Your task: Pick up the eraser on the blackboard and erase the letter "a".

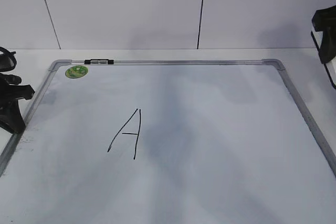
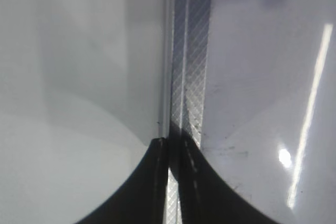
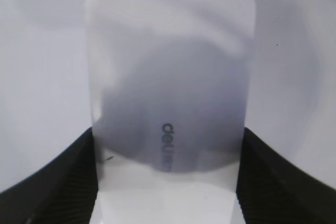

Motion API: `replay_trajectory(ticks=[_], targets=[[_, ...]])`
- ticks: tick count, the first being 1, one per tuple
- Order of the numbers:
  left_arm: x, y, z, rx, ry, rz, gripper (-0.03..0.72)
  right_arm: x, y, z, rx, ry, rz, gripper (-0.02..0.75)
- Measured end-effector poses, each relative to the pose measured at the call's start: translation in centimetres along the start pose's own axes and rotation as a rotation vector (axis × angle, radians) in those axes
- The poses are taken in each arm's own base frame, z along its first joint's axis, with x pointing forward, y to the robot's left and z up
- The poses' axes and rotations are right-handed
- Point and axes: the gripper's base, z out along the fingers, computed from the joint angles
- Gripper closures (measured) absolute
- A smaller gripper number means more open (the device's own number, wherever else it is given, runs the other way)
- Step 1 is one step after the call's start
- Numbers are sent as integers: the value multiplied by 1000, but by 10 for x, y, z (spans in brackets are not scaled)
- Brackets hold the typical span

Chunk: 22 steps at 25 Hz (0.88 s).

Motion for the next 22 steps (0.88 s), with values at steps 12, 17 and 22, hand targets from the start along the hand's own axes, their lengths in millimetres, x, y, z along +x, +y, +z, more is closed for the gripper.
replay_trajectory(ticks=[12,17,22], targets=[[0,0,0,1,-4,-1,655,-13,18,76,-27,206,-63,178],[-1,0,0,1,-6,-1,655,-15,25,107,-20,282,-79,178],[-1,0,0,3,-7,0,654,-14,28,129,-27,334,-76,178]])
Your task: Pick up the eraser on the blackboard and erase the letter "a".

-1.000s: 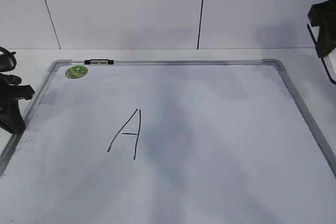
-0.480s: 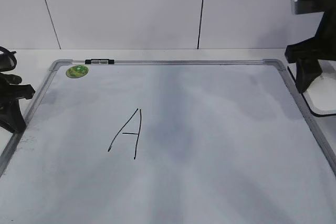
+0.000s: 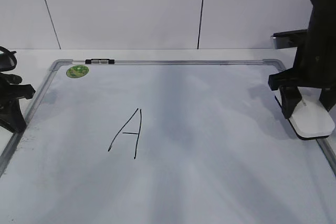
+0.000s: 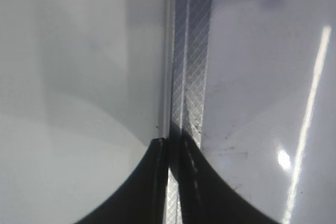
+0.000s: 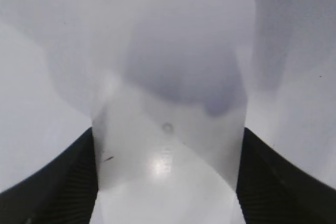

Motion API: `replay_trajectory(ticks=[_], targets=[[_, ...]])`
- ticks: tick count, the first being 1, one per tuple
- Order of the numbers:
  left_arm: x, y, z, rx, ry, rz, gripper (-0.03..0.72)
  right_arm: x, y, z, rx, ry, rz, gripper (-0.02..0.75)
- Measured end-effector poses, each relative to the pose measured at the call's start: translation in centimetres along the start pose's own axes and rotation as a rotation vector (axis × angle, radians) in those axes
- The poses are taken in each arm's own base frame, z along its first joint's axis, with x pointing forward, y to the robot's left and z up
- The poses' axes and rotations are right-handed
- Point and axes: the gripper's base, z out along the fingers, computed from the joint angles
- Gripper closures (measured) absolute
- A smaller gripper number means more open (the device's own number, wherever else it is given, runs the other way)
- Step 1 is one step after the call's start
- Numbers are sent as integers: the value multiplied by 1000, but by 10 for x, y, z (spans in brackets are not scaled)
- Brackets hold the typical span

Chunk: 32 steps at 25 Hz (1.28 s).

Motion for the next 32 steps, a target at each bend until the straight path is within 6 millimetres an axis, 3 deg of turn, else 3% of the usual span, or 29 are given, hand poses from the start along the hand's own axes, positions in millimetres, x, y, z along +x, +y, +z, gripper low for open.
replay_trajectory(ticks=[10,24,32], targets=[[0,0,0,0,-3,0,653,-4,-18,17,-74,52,70,178],[0,0,0,0,-5,2,653,-8,-14,35,-92,98,66,178],[-1,0,0,3,-6,-1,653,-9,-14,36,-89,92,62,178]])
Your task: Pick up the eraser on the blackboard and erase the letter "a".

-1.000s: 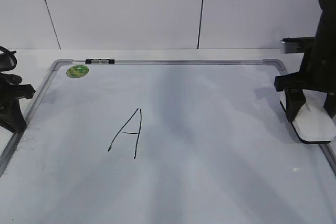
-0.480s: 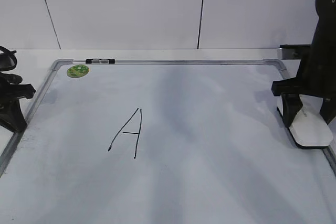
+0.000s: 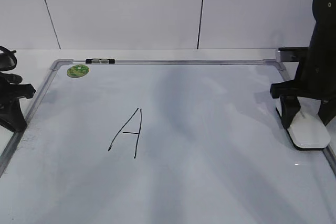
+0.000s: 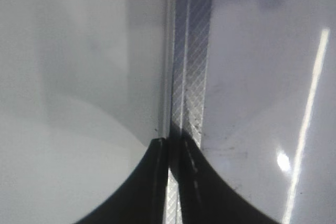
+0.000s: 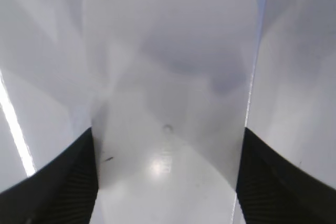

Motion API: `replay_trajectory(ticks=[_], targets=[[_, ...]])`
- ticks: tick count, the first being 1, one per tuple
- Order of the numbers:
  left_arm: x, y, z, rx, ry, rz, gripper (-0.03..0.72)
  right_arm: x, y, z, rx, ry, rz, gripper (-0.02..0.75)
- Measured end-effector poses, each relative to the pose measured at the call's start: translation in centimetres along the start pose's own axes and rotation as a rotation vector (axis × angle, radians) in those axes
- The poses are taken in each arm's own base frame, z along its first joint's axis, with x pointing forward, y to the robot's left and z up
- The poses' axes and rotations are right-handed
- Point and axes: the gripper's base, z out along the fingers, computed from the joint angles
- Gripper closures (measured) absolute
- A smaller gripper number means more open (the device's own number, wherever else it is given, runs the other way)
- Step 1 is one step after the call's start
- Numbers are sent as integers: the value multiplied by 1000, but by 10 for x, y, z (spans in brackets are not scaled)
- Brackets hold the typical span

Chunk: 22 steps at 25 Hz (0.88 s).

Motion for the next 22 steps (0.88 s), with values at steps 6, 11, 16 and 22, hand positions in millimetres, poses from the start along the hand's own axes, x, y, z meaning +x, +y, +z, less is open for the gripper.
replay_trajectory(ticks=[6,11,16,22], targets=[[0,0,0,0,-2,0,653,-2,0,1,3,-15,-2,178],[0,0,0,1,-2,-1,653,-3,0,1,2,-26,-2,178],[0,0,0,2,-4,-2,652,-5,0,2,0,-49,-2,178],[-1,0,0,3,-7,-3,650,-6,0,2,-1,-56,-1,178]])
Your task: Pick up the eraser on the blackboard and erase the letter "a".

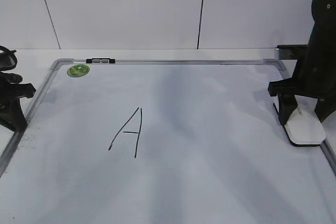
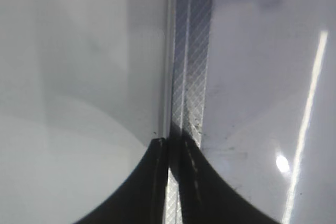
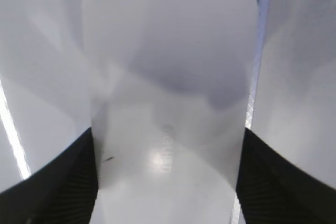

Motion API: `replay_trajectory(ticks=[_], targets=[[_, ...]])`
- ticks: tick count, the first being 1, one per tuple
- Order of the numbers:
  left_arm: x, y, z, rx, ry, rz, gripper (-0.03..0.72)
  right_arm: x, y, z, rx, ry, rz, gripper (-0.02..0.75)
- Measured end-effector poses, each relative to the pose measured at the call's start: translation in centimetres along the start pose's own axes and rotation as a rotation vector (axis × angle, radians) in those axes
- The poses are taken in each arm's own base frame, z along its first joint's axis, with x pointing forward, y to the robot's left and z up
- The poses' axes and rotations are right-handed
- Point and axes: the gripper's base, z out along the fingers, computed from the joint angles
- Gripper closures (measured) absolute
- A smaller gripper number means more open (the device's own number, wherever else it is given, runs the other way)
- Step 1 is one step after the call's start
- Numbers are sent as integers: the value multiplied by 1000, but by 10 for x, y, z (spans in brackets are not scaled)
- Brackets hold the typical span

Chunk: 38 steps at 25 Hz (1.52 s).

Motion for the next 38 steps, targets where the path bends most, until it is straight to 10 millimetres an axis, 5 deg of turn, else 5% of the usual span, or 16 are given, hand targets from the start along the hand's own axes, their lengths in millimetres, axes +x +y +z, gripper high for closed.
replay_trajectory(ticks=[13,20,28,38], targets=[[0,0,1,0,-1,0,649,-2,1,5,-9,14,5,176],[0,0,1,1,-3,-2,649,-3,2,12,-12,32,6,78],[-1,0,1,1,-4,-2,647,-4,2,10,-13,45,5,65],[-1,0,1,3,-6,-4,631,-27,1,-32,-8,-83,35,66]])
